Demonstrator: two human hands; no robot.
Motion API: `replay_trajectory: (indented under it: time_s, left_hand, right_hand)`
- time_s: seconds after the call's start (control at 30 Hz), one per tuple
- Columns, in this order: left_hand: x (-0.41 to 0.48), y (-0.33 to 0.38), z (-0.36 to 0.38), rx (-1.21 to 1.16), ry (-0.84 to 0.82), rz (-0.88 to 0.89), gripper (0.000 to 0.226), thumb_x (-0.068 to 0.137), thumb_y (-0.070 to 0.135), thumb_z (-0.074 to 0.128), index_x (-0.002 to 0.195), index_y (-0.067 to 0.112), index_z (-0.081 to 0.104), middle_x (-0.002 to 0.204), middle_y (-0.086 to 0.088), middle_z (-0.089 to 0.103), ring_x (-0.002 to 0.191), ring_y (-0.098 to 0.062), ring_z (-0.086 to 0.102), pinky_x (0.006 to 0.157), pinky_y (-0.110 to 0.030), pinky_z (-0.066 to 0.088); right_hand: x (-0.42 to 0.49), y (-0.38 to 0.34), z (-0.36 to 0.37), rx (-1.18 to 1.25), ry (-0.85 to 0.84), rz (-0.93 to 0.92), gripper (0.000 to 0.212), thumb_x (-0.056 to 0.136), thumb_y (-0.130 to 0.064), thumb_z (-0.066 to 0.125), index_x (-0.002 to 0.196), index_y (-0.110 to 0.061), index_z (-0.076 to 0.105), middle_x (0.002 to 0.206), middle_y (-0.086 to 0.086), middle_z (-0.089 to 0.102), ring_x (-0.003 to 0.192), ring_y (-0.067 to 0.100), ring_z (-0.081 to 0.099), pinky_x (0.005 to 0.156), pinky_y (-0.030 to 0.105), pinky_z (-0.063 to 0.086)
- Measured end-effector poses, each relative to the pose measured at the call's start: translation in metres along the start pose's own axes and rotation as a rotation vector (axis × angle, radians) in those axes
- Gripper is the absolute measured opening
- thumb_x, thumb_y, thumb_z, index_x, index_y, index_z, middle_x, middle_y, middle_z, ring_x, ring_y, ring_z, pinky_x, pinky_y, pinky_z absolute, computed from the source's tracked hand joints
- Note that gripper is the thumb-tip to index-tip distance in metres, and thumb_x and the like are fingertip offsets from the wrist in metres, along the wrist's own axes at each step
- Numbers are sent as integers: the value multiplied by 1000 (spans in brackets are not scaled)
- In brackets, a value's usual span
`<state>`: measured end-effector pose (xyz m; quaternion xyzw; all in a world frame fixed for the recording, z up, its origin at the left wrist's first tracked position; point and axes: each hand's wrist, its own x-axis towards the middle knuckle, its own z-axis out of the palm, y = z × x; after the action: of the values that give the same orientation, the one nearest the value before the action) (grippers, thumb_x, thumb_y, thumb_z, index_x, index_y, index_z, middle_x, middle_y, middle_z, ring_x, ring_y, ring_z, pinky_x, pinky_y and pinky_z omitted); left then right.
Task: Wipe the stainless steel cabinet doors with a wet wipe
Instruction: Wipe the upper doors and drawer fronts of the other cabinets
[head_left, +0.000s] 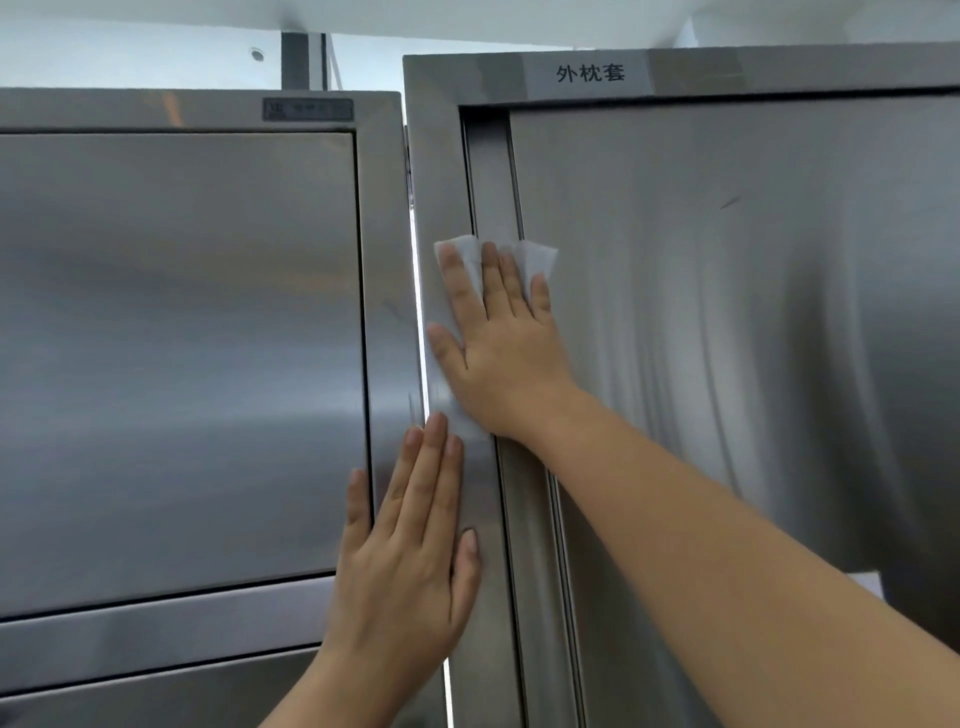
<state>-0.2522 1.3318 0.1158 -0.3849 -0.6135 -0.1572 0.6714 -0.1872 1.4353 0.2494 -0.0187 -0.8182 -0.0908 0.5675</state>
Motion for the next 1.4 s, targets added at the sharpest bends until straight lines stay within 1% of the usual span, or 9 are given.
replay_trajectory:
  time_s: [0.13, 0.23, 0.47, 0.63, 0.73, 0.97, 1.13, 1.27, 1.4]
  left_hand:
    - [-9, 3, 0, -23, -11, -18, 61, 88, 29, 32, 143, 3, 23, 150, -14, 25, 140, -25, 20, 110, -49, 14]
    - [-16, 4, 0, -8, -32, -14, 62, 89, 29, 32, 143, 2, 21, 150, -14, 24, 140, -25, 19, 109, -50, 14]
    - [-18, 3, 2, 27, -22, 15, 61, 89, 27, 32, 142, -1, 24, 150, -17, 25, 139, -25, 22, 109, -53, 16]
    - [-23, 6, 4, -18, -14, 0, 61, 88, 26, 32, 142, -2, 24, 150, -17, 24, 139, -26, 22, 110, -51, 13]
    - [-28, 4, 2, -2, -36, 32, 60, 89, 26, 31, 142, -2, 25, 150, -19, 24, 139, -26, 22, 109, -52, 14]
    - [-33, 5, 4, -14, -23, 22, 59, 91, 27, 29, 143, -1, 20, 150, -18, 22, 140, -27, 20, 109, -53, 15]
    - [-48, 6, 5, 1, -42, 47, 59, 92, 27, 28, 143, -2, 22, 150, -17, 23, 139, -27, 22, 109, -51, 14]
    - [-61, 7, 1, -12, -79, 35, 58, 92, 27, 28, 142, -2, 21, 150, -17, 20, 140, -25, 18, 109, -51, 15]
    - [-65, 9, -1, -4, -108, 32, 58, 93, 27, 28, 143, -2, 19, 151, -17, 17, 141, -24, 15, 110, -51, 14]
  right_hand:
    - [-48, -2, 10, 5, 4, -67, 61, 99, -43, 21, 136, -30, -25, 155, 12, -18, 140, 18, -24, 105, 28, -27]
    - [-68, -3, 11, -17, -46, -81, 60, 99, -42, 22, 136, -31, -24, 154, 11, -19, 136, 15, -28, 105, 27, -27]
    - [-28, 0, -1, -38, -42, -23, 59, 101, -40, 22, 147, -26, -11, 156, 12, -12, 143, 20, -14, 109, 32, -17]
    - [-79, -5, 16, 21, -23, -62, 58, 100, -37, 25, 142, -28, -14, 156, 10, -13, 142, 20, -18, 108, 30, -22]
    - [-105, -7, 25, 34, -53, -69, 56, 98, -38, 18, 140, -27, -17, 155, 9, -15, 141, 19, -21, 112, 31, -20]
    - [-80, -3, 19, 13, -32, -57, 56, 100, -34, 25, 138, -30, -16, 156, 10, -13, 143, 20, -17, 108, 29, -22]
    - [-114, -11, 29, 62, -18, -37, 55, 99, -37, 24, 141, -24, -9, 156, 11, -6, 143, 20, -13, 113, 33, -16]
    - [-158, -19, 39, 89, -48, -23, 55, 96, -36, 22, 144, -18, 2, 154, 13, 1, 143, 26, -4, 115, 37, -7]
    - [-148, -15, 34, 54, -100, -28, 55, 94, -40, 19, 142, -26, -4, 155, 14, -4, 143, 23, -11, 113, 32, -15]
